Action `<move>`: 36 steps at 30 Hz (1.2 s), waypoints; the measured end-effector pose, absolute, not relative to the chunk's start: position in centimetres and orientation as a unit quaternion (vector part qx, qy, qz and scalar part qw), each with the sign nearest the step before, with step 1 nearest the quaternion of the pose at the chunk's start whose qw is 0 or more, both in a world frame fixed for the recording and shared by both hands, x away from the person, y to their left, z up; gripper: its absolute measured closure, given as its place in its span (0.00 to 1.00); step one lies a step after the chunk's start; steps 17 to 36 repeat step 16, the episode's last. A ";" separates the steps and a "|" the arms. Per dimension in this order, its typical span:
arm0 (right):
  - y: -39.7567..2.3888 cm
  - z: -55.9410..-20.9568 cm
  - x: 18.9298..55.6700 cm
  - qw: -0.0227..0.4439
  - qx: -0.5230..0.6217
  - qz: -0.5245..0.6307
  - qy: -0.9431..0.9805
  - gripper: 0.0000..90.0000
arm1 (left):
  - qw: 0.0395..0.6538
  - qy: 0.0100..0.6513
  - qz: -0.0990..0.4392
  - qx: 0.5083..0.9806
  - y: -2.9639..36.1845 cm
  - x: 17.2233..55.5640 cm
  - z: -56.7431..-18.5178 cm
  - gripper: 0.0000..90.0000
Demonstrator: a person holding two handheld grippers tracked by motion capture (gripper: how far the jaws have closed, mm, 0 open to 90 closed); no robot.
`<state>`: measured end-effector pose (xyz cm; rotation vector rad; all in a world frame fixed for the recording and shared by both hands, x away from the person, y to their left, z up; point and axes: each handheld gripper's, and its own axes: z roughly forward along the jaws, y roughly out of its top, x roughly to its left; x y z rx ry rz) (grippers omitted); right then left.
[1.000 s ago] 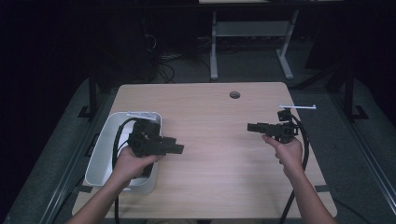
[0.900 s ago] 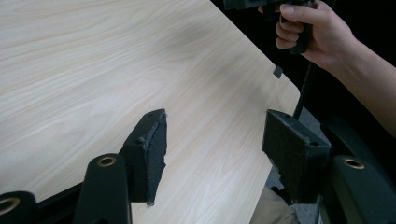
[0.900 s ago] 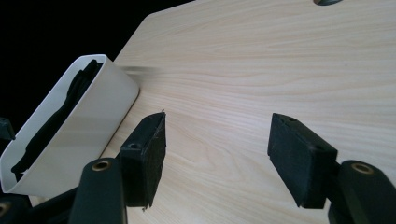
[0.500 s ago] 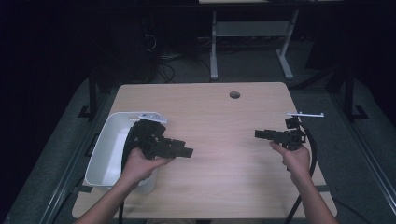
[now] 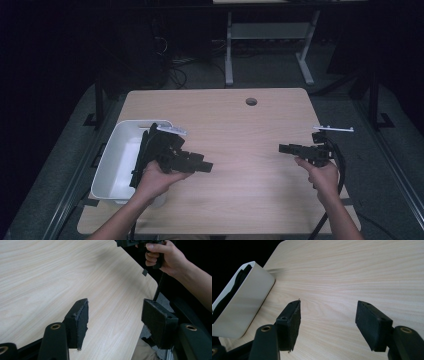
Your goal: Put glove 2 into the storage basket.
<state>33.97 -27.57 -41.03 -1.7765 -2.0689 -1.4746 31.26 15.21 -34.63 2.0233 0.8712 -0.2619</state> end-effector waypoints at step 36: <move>-29.5 -42.3 31.8 0.024 -0.589 -0.472 -0.656 0.39 | 0.444 0.343 -0.112 0.820 13.9 30.7 -35.3 0.41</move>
